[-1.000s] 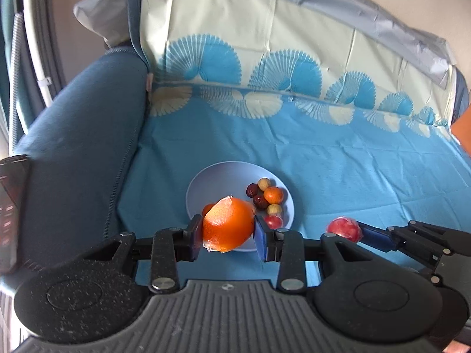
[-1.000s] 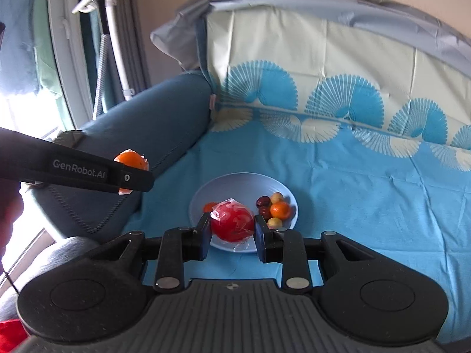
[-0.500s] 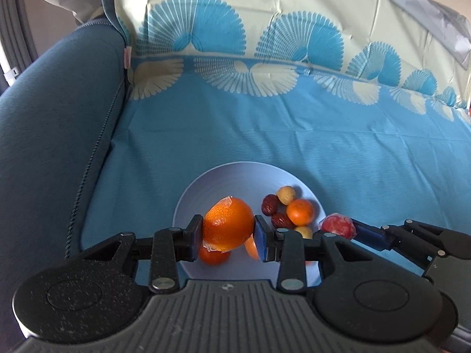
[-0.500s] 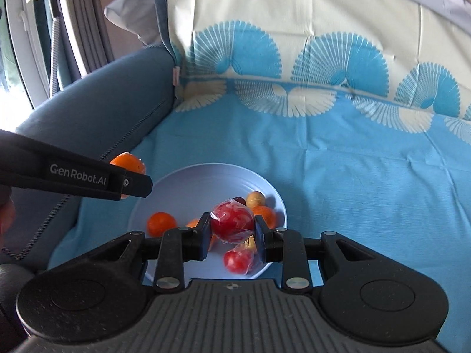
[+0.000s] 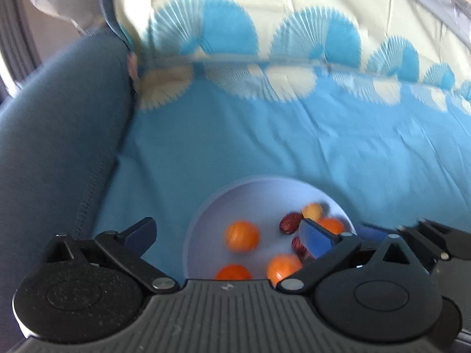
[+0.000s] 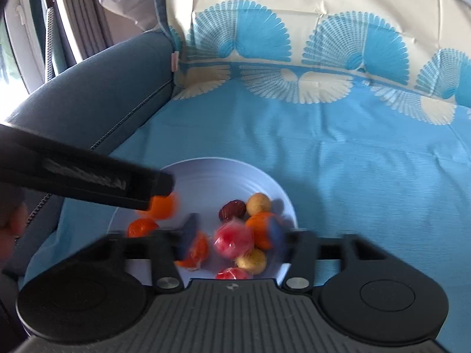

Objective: Organize fruits
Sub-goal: 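Open both tools to drop the mandarin and wrapped fruit onto the plate, then lift both tools back from the plate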

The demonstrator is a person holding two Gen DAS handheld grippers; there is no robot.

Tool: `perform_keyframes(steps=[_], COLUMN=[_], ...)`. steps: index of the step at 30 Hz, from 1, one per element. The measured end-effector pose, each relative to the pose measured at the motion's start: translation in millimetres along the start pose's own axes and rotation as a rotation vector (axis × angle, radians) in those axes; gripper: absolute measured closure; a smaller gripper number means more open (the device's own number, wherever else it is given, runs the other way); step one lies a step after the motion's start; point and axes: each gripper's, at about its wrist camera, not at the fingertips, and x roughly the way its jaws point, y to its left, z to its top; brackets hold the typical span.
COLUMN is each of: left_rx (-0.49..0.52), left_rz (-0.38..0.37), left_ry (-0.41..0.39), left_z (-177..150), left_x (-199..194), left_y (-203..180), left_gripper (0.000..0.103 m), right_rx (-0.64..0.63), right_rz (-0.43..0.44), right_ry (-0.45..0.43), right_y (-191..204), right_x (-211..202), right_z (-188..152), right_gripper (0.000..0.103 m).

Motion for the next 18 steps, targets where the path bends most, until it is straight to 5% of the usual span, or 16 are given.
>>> perform_keyframes(steps=[5, 18], left_rx=[0.018, -0.042], left_rz=[0.010, 0.028], left_ry=[0.081, 0.103], left_z=[-5.8, -69.3], left_x=[-20.3, -120.8], left_y=[2.9, 5.0], left_gripper=[0.000, 0.000], right_rx=[-0.010, 0.013], right_rz=[-0.018, -0.152], right_ry=[0.031, 0.003], right_y=[7.2, 49.5], right_x=[-30.6, -139.2], right_z=[-4.3, -41.3], right_gripper=[0.006, 0.001])
